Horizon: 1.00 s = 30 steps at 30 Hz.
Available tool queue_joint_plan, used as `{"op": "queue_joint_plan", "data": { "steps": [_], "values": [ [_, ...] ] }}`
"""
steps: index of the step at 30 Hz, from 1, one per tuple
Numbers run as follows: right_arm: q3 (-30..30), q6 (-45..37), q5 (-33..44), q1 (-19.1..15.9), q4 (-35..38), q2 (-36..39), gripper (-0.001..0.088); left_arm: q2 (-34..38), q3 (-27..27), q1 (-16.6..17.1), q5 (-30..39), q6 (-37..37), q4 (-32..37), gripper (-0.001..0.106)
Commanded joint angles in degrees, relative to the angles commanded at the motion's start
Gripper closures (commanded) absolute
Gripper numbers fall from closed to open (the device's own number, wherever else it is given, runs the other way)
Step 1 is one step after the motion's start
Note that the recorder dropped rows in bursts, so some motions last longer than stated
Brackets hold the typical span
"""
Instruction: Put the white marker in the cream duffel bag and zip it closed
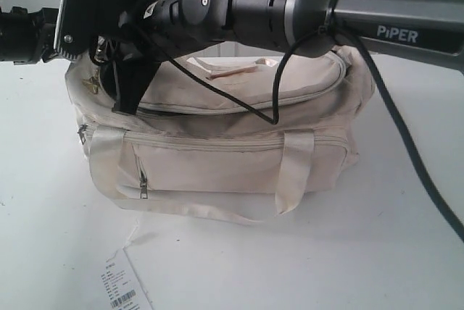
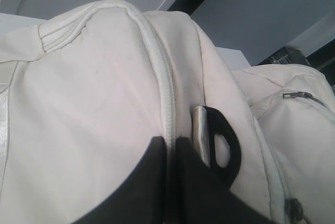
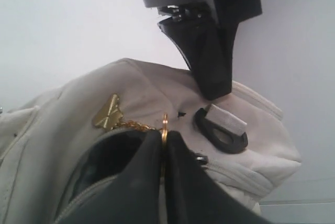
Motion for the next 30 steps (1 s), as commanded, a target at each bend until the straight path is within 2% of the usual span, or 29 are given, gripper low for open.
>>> {"op": "queue_joint_plan", "data": {
  "steps": [9,12,30],
  "values": [
    [0.0,5.51,0.74,0.0,1.3,-0.45,0.0868,0.0,0.0,0.0,-0.04,0.0,0.0,0.105],
    [0.0,6.14,1.58,0.0,6.36,-0.45,0.0868,0.0,0.0,0.0,-0.34,-0.11,0.0,0.105],
    [0.0,7.34,6.68,0.0,7.6,-3.27,0.0868,0.0,0.0,0.0,-0.35,-0.33,0.0,0.105]
  ]
}}
